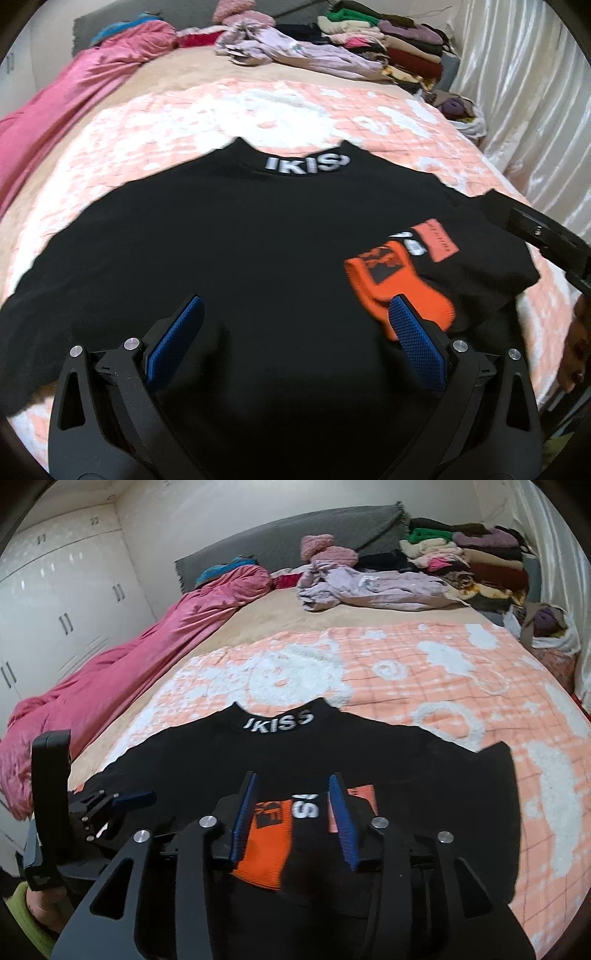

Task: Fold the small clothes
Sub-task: 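Fold the grasped sleeve across the sweatshirt body with the right tool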

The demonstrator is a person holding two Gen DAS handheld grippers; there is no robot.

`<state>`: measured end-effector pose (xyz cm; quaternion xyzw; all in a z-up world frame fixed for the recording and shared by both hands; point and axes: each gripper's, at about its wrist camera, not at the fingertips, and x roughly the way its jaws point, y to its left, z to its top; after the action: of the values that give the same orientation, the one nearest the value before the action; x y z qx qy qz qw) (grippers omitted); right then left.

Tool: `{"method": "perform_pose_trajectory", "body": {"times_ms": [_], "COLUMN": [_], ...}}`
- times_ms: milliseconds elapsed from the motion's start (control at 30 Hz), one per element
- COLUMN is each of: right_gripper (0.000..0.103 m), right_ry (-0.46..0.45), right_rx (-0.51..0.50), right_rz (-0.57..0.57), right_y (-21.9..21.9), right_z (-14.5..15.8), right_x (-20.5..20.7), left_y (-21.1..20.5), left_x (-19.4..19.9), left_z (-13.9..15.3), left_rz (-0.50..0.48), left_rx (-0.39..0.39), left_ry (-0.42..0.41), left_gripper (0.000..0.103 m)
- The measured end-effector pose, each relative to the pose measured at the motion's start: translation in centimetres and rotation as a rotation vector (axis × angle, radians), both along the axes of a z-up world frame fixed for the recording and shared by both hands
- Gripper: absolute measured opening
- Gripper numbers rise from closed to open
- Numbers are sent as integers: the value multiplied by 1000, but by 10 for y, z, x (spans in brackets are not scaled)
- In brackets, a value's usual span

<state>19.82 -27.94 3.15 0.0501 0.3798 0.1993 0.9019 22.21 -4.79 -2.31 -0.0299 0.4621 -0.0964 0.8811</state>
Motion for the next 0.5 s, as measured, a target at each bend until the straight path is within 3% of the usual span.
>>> {"method": "perform_pose_trajectory", "body": {"times_ms": [267,333,467,500], "right_gripper": [45,46,46,47], "right_ry": [-10,-15,-38,-43], "right_rx": [-15,-31,-95,-106], "right_rz": [-92,-113,-144,-148], "right_y": [-35,-41,-48,-49], "right_z": [-4,-5,-8,-8], "right_x": [-5,-7,-12,-13], "left_y": [-39,-48,-61,-63], "left_x": [10,14,19,19], "left_z": [-10,-19,-33,-32], "left_rz": [-78,-72,-52,-52], "left_rx": [-79,-99,-102,-98], "left_ry": [61,105,138,128], "left_gripper": [90,70,60,49]}}
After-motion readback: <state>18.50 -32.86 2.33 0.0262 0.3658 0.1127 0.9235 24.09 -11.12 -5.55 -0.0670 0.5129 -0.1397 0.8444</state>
